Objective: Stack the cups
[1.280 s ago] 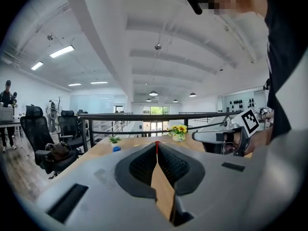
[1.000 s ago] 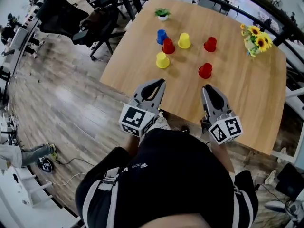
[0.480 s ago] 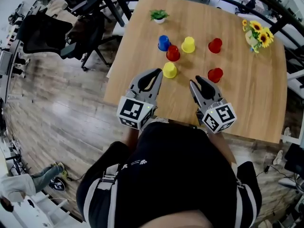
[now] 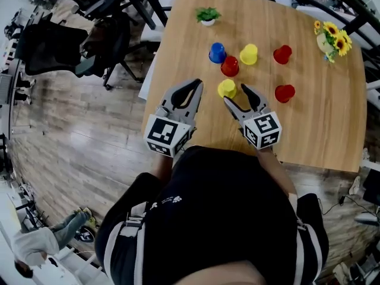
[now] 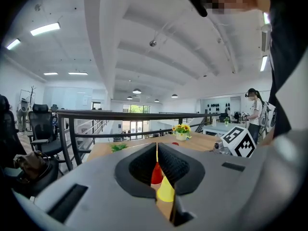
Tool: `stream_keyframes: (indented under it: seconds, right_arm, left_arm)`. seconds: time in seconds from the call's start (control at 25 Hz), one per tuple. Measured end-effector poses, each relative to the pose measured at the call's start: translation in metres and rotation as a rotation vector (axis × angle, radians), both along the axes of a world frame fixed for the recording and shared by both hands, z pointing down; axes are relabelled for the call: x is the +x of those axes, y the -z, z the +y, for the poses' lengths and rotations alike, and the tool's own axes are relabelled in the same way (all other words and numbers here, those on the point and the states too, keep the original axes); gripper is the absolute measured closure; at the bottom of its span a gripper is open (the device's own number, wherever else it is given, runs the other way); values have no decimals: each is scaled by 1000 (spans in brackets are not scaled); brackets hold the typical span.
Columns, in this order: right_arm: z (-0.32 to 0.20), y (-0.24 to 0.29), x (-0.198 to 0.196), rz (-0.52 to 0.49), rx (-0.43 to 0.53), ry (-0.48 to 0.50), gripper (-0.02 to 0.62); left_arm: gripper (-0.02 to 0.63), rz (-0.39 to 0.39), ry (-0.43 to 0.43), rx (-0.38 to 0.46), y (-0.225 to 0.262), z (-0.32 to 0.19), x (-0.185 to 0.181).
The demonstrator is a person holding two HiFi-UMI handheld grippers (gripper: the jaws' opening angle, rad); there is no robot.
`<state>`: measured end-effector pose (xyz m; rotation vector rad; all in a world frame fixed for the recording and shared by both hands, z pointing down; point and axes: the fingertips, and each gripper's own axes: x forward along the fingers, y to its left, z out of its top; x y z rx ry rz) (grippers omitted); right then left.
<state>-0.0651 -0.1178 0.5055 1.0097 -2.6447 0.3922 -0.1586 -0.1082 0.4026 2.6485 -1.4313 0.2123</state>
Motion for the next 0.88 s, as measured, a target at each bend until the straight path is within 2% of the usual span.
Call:
stream_keyframes:
  seconds: [0.36, 0.44, 0.52, 0.88]
  right_arm:
    - [-29, -46, -20, 143, -32, -66, 289]
    - [-32, -54, -18, 145, -55, -86, 307]
    - [-32, -58, -15, 137, -74, -98, 380]
    - [-17, -40, 20, 137, -50, -194, 385]
  left_arm:
    - [589, 7, -39, -5, -5, -12, -24]
    - [589, 11, -56, -7, -5, -16, -24]
    - [589, 15, -69, -14, -7, -19, -23]
    - [589, 41, -161, -13, -13, -24, -4]
